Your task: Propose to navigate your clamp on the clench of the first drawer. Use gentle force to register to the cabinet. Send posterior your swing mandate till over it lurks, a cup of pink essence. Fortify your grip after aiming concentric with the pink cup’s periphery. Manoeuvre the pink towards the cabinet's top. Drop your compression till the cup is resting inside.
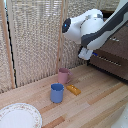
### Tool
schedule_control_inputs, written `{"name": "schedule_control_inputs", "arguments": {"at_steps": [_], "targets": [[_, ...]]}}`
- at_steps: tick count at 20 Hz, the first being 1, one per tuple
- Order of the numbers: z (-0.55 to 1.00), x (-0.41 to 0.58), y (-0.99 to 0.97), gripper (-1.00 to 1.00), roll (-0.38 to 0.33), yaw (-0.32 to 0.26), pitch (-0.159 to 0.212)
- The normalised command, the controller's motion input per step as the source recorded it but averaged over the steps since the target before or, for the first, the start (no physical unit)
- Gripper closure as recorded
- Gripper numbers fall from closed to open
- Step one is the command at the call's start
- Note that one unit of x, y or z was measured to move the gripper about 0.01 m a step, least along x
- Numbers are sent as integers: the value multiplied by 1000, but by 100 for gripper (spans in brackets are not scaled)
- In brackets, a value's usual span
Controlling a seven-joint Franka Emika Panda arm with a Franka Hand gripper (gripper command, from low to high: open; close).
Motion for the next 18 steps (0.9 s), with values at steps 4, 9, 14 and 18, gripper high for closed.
{"name": "schedule_control_inputs", "arguments": {"at_steps": [4,9,14,18], "targets": [[16,281,119,-100,210,-199,-57],[42,292,124,-100,164,-197,-72],[240,328,145,-100,53,-202,-44],[496,332,156,-100,4,-223,0]]}}
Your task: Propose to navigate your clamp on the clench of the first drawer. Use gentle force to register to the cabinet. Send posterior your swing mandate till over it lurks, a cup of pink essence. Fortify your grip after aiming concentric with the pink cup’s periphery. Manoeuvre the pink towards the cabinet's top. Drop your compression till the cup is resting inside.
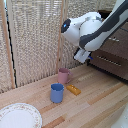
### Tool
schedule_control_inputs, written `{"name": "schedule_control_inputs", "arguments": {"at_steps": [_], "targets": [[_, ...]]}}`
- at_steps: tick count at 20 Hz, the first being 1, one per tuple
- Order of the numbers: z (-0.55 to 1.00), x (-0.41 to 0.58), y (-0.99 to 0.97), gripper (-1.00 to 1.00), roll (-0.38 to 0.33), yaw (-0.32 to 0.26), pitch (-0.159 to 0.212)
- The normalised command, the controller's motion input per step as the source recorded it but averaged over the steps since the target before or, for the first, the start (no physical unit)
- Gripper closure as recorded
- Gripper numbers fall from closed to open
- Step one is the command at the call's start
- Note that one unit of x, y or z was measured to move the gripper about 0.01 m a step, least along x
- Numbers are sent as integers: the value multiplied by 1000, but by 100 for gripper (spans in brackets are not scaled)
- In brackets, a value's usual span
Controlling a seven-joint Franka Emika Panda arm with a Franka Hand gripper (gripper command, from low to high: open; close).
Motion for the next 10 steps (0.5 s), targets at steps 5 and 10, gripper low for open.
{"name": "schedule_control_inputs", "arguments": {"at_steps": [5,10], "targets": [[387,291,157,-100,143,-230,17],[191,177,167,-100,268,-238,63]]}}
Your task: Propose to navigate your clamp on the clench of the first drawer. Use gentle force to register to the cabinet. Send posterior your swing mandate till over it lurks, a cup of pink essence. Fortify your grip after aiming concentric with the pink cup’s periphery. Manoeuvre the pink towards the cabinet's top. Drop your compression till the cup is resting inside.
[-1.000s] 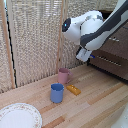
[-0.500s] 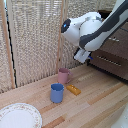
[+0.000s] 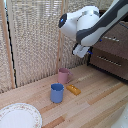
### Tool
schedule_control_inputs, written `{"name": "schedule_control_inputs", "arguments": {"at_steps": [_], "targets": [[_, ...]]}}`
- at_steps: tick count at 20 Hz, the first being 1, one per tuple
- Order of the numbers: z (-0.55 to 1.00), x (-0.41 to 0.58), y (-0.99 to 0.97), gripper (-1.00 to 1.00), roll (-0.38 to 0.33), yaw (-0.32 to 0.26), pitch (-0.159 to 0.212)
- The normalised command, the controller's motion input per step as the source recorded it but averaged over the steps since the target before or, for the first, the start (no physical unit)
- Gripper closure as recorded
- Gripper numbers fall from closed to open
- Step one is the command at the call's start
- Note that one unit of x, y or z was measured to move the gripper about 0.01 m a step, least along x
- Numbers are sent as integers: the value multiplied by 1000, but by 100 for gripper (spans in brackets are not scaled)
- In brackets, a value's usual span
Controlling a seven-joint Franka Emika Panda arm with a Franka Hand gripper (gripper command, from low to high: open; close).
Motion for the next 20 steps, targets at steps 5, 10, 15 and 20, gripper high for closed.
{"name": "schedule_control_inputs", "arguments": {"at_steps": [5,10,15,20], "targets": [[143,197,198,-100,286,-225,78],[211,324,235,-100,250,-201,56],[214,474,248,-100,207,-154,7],[164,583,257,-100,184,-115,0]]}}
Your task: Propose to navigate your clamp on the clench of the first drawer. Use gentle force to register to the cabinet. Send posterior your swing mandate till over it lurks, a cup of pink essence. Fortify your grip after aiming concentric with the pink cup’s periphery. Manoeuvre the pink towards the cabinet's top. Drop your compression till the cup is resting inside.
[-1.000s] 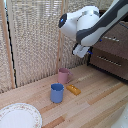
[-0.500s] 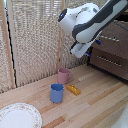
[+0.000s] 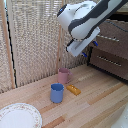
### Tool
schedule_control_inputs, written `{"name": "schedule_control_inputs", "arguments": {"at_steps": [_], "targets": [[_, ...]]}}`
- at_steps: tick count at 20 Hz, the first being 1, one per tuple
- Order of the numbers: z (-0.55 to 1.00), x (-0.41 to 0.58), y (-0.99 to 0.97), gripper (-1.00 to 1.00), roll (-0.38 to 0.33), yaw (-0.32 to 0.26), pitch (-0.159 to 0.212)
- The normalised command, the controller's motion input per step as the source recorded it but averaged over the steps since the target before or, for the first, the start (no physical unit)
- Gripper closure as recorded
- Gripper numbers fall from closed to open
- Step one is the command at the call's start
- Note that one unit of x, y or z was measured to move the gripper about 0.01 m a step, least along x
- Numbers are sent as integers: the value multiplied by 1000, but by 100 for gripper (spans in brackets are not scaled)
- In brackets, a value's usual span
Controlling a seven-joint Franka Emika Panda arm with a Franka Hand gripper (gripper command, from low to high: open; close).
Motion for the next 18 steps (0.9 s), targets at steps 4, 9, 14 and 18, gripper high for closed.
{"name": "schedule_control_inputs", "arguments": {"at_steps": [4,9,14,18], "targets": [[104,639,258,-100,167,-91,-22],[27,620,175,-100,183,-102,-26],[0,563,62,-100,237,-138,0],[0,554,17,-100,269,-135,0]]}}
